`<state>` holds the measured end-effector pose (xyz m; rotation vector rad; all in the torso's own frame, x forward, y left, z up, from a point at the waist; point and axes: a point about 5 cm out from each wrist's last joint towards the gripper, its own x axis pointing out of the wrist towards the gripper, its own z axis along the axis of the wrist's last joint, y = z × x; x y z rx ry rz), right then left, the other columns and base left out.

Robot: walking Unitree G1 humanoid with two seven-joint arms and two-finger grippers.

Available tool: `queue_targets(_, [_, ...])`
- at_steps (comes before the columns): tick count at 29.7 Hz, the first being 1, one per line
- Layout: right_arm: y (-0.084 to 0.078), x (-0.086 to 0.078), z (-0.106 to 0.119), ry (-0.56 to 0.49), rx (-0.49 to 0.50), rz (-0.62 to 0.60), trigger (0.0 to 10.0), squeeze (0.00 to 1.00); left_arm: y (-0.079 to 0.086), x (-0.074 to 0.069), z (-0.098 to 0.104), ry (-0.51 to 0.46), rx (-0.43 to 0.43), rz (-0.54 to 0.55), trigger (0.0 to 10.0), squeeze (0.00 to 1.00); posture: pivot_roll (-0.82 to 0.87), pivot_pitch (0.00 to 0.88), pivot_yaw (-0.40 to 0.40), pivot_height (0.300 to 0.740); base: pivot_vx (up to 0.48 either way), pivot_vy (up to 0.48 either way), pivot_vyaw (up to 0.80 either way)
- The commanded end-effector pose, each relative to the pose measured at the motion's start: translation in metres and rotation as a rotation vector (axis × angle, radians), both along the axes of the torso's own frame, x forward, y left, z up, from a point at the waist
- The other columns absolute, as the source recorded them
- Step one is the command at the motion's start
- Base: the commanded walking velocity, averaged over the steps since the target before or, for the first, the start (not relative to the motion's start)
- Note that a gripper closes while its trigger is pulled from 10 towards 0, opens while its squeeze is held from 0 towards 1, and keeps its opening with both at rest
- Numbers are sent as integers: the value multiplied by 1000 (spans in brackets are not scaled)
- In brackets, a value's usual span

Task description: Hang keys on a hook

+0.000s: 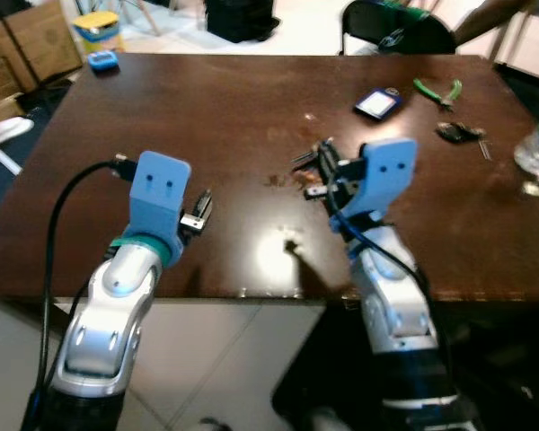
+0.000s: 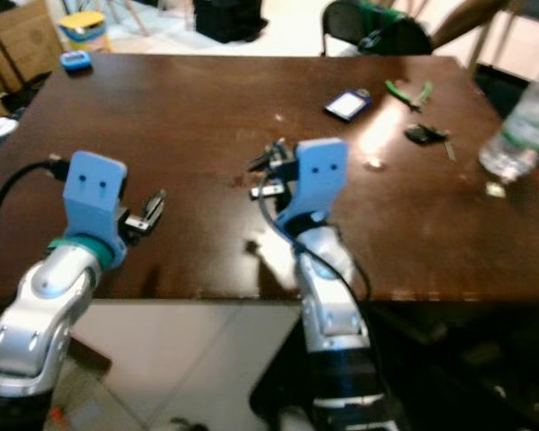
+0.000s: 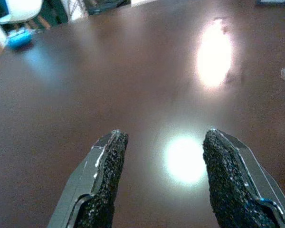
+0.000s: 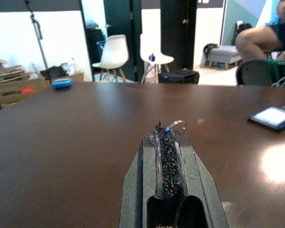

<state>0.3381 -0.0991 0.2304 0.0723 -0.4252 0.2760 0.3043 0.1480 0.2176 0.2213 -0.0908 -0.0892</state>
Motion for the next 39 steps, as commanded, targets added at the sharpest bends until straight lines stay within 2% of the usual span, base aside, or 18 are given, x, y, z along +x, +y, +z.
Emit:
queue_targets(1, [6, -1, -1, 7, -3, 23, 10000, 0, 2, -1, -3, 12, -4, 8, 10000, 0, 0, 122, 92, 740, -480, 0, 0])
queue_targets(22, [12, -4, 3, -24, -42, 25, 10000, 0, 3, 1, -2, -4, 4, 16, 10000, 0, 4, 118, 96, 740, -463, 0, 0])
queue_targets(27, [12, -3, 3, -31, -59, 30, 10000, 0, 3, 2, -1, -8, 5, 18, 10000, 0, 5, 117, 95, 740, 0, 0, 0])
queue_targets(34, [13, -3, 7, -49, -69, 44, 10000, 0, 2, 3, -1, 20, -7, 28, 10000, 0, 4, 111, 93, 740, 0, 0, 788])
queue_targets(39, [14, -4, 8, -58, -73, 50, 10000, 0, 1, 4, 1, 5, 12, 30, 10000, 0, 4, 111, 93, 740, 0, 0, 781])
